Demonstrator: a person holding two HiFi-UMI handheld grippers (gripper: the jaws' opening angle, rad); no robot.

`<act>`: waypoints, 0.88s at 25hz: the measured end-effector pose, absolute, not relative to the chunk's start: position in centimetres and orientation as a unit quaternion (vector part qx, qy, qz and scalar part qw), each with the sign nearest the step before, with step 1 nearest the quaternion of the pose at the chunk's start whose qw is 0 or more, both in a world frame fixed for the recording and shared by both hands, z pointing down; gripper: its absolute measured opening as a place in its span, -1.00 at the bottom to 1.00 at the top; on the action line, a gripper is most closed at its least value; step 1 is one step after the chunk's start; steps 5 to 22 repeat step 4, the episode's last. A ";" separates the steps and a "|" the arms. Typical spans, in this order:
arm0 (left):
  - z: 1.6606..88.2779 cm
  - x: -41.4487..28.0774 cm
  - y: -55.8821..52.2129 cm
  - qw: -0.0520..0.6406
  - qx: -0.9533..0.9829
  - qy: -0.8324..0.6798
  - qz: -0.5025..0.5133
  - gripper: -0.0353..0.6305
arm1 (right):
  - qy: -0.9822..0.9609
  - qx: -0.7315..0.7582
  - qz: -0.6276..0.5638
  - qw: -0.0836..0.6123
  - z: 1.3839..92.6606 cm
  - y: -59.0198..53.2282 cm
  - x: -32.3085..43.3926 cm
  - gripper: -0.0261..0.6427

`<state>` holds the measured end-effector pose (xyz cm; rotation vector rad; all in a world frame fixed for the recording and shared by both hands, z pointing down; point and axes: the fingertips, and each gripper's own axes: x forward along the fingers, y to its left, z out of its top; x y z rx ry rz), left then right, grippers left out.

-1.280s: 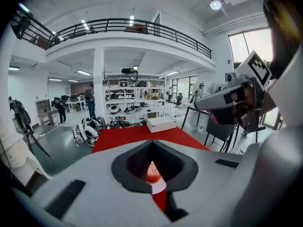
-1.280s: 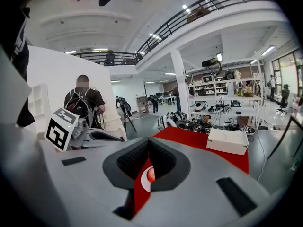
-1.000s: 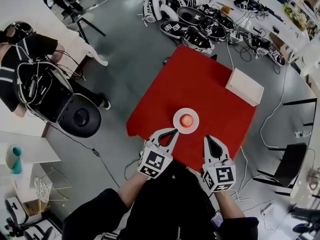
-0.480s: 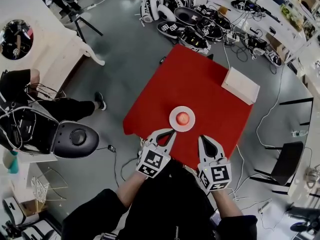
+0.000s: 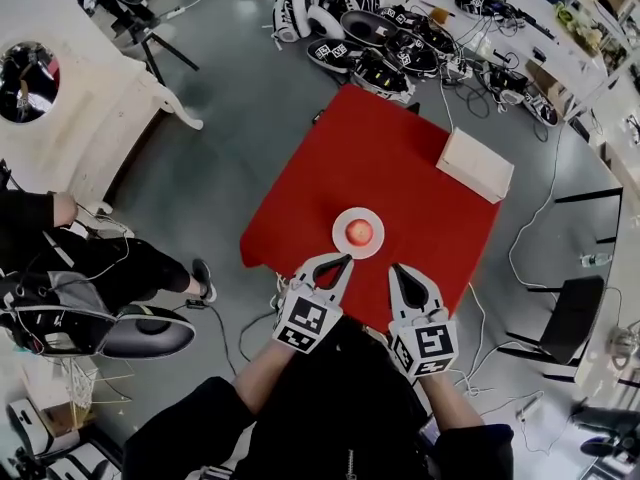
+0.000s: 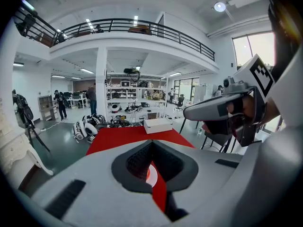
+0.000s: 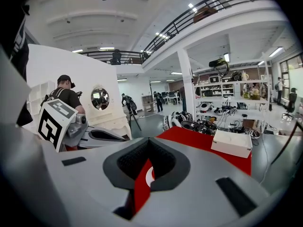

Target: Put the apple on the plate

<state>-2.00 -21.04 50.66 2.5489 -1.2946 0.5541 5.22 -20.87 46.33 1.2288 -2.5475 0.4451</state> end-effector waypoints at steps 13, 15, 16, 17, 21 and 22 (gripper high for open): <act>50.7 -2.1 -20.9 0.117 0.870 -0.438 0.192 -0.88 | -0.882 0.424 0.155 0.136 46.1 -20.8 4.7 -0.89; 50.7 -2.1 -20.9 0.117 0.870 -0.438 0.192 -0.88 | -0.882 0.424 0.155 0.136 46.1 -20.8 4.7 -0.89; 50.7 -2.1 -20.9 0.117 0.870 -0.438 0.192 -0.88 | -0.882 0.424 0.155 0.136 46.1 -20.8 4.7 -0.89; 50.7 -2.1 -20.9 0.117 0.870 -0.438 0.192 -0.88 | -0.882 0.424 0.155 0.136 46.1 -20.8 4.7 -0.89; 50.7 -2.1 -20.9 0.117 0.870 -0.438 0.192 -0.88 | -0.882 0.424 0.155 0.136 46.1 -20.8 4.7 -0.89; 50.7 -2.1 -20.9 0.117 0.870 -0.438 0.192 -0.88 | -0.882 0.424 0.155 0.136 46.1 -20.8 4.7 -0.89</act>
